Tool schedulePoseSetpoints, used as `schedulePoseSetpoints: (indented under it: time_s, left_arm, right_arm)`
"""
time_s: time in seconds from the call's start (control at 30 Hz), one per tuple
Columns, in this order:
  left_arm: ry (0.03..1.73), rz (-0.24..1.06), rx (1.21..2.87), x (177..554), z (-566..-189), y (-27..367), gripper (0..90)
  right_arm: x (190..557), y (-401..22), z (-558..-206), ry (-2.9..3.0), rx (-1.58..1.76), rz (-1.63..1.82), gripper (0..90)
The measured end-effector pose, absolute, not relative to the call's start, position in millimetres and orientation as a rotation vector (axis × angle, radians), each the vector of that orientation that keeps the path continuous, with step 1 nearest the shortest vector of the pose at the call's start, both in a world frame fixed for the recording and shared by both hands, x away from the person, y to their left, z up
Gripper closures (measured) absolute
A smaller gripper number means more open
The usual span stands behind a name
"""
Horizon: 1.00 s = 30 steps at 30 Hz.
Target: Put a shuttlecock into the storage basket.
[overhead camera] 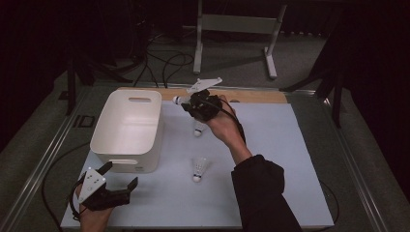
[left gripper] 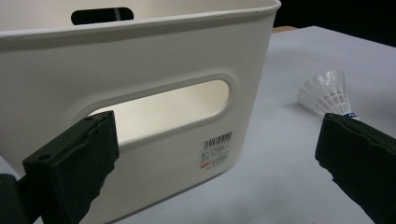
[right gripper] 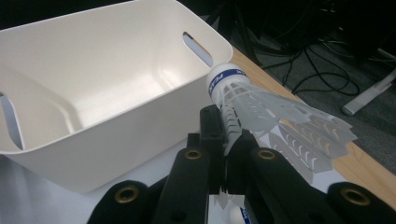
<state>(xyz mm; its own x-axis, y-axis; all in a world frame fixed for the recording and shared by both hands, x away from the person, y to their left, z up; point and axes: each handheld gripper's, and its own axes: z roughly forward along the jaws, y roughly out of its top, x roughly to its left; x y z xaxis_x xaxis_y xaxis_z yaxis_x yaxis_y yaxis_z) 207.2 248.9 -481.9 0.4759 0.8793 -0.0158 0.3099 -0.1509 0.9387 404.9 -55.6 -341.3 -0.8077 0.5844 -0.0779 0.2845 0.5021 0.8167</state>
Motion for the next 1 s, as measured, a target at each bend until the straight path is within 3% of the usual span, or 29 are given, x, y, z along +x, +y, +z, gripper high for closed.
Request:
schedulePoseSetpoints:
  time_s: [1.0]
  left_arm:
    - [1.024,0.701,1.708,207.2,-482.0,249.0,0.2]
  right_arm:
    - [402.1,-31.3,-332.6,2.408,0.646,1.248,89.0]
